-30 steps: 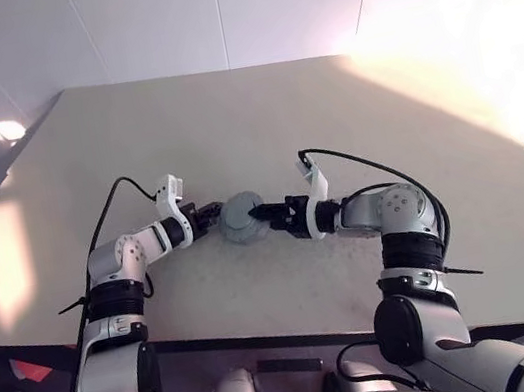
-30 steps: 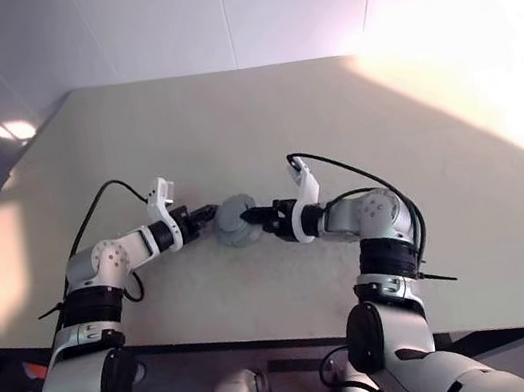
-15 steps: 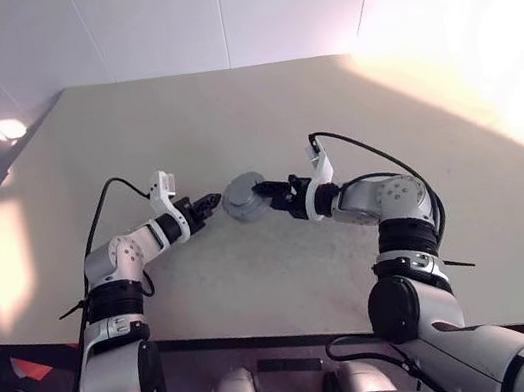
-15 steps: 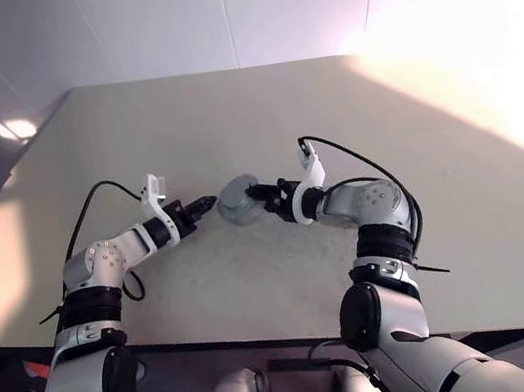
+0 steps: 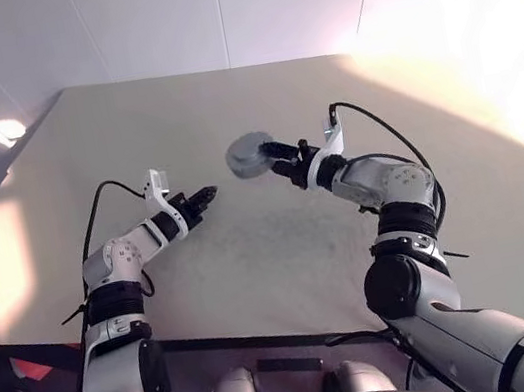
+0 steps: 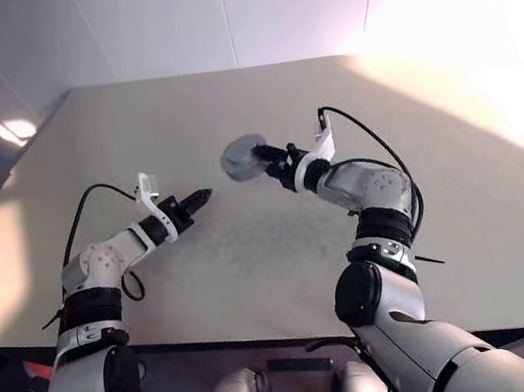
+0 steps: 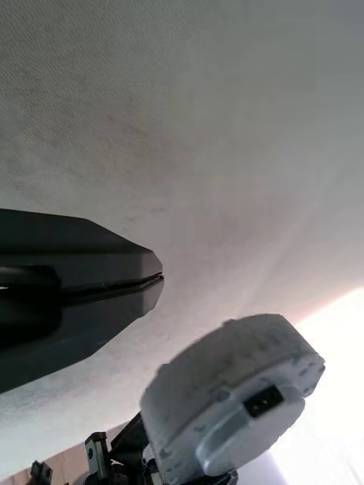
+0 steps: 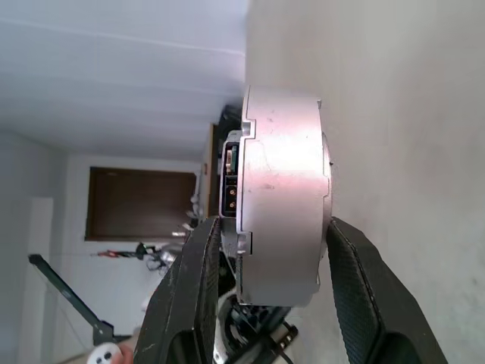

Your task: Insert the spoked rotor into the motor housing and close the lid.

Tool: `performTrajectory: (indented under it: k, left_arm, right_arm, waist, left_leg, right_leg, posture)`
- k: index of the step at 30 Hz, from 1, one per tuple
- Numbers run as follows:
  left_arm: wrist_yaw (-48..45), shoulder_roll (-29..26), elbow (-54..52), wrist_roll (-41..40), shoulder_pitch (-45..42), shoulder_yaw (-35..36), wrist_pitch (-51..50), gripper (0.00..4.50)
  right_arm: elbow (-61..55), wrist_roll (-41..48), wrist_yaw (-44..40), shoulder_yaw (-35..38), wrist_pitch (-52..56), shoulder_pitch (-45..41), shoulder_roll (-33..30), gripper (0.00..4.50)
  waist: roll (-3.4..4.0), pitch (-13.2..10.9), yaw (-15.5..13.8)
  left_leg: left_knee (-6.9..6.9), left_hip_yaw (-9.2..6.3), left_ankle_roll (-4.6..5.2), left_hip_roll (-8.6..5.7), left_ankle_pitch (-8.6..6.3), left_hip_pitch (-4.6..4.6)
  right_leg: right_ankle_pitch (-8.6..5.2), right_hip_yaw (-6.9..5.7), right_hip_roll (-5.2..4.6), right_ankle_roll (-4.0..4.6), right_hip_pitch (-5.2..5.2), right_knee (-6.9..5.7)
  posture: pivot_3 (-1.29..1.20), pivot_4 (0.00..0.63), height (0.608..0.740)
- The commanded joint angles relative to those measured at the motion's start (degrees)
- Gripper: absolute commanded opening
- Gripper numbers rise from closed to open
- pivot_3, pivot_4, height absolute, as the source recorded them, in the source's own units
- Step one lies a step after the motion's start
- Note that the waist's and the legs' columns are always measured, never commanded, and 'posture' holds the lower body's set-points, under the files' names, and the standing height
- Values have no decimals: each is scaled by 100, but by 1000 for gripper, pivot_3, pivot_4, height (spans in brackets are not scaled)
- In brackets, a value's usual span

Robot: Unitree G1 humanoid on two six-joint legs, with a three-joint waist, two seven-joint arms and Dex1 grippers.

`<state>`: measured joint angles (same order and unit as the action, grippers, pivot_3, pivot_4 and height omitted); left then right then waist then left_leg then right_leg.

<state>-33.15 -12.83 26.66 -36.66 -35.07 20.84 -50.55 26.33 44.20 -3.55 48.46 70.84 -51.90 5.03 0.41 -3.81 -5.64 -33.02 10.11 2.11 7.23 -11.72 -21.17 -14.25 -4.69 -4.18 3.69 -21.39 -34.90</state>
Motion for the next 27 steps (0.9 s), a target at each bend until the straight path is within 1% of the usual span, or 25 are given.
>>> performTrajectory:
  k: [1, 2, 4, 5, 6, 7, 11, 17, 18, 24, 27]
  left_arm:
    - [167, 54, 43, -444, -191, 551, 172, 0]
    - [193, 74, 73, -550, -202, 676, 188, 0]
    - [205, 85, 97, -706, -193, 829, 176, 373]
    - [232, 121, 138, -880, -178, 1007, 148, 419]
    - [266, 158, 163, -1021, -160, 1143, 129, 784]
    - [311, 186, 176, -1117, -143, 1231, 102, 876]
    - [425, 281, 139, -1361, -102, 1357, -7, 2179]
    - [551, 402, 133, -1809, -67, 1507, -282, 4330]
    - [623, 405, 207, -1869, -90, 1552, -316, 4468]
    - [819, 448, 486, -2527, -254, 1872, -852, 4468]
    - [822, 463, 722, -2651, -337, 1902, -961, 4468]
  right_arm:
    - [-15, 622, 170, 100, -143, -356, 67, 1989]
    - [-15, 705, 254, 108, -158, -387, 89, 1989]
    - [-3, 872, 433, 123, -216, -451, 124, 1989]
    - [73, 904, 491, 136, -291, -507, 116, 1989]
    - [143, 916, 533, 128, -357, -546, 100, 1989]
    - [220, 945, 584, 114, -411, -574, 80, 1989]
    - [322, 1131, 724, 26, -419, -619, 27, 1989]
    - [317, 1366, 861, -117, -310, -628, -71, 1989]
    - [310, 1409, 870, -144, -282, -631, -83, 1989]
    - [107, 1648, 901, -351, -4, -543, -65, 1989]
    - [13, 1694, 909, -477, 74, -450, -23, 1989]
  waist:
    - [0, 0, 0]
    - [0, 0, 4]
    - [0, 0, 8]
    - [0, 0, -1]
    - [0, 0, -5]
    - [-1, -1, -6]
    - [-2, -1, -9]
    - [-4, -2, -18]
    - [-4, -2, -19]
    - [-6, -4, -9]
    - [-6, -4, -21]
  left_leg:
    - [0, 0, 1, 0, -1, 0]
    - [0, 0, 4, 0, -2, -1]
    - [0, 0, 7, 0, -3, -5]
    - [0, 0, 7, 0, -3, -6]
    - [0, 0, 16, 0, 0, -13]
    - [-5, 0, 22, 0, 2, -23]
    - [-14, 1, 23, 1, 1, -38]
    - [-21, 0, 25, 1, 1, -51]
    - [-24, 0, 28, 1, 2, -54]
    - [-33, 1, 26, 4, 4, -61]
    - [-35, 0, 17, 4, 0, -61]
  right_leg:
    - [0, -1, 0, 0, -1, 0]
    - [0, -2, 0, 0, -1, 0]
    - [0, -2, 0, 0, -6, 0]
    - [0, -2, 0, 0, -6, 0]
    - [0, -4, 0, 0, -12, 0]
    - [1, -4, 0, -1, -22, -1]
    - [1, -4, -1, 0, -38, -8]
    - [8, -4, -1, -12, -53, -15]
    - [13, -4, -1, -20, -58, -20]
    - [13, -4, -1, -19, -76, -51]
    - [13, -4, -1, -18, -75, -53]
  posture:
    - [0, 0, 740]
    - [0, 0, 740]
    - [0, 0, 740]
    - [0, 0, 740]
    - [0, 0, 740]
    - [0, 0, 740]
    - [0, 0, 740]
    - [0, 0, 740]
    - [0, 0, 740]
    - [0, 0, 740]
    - [0, 0, 740]
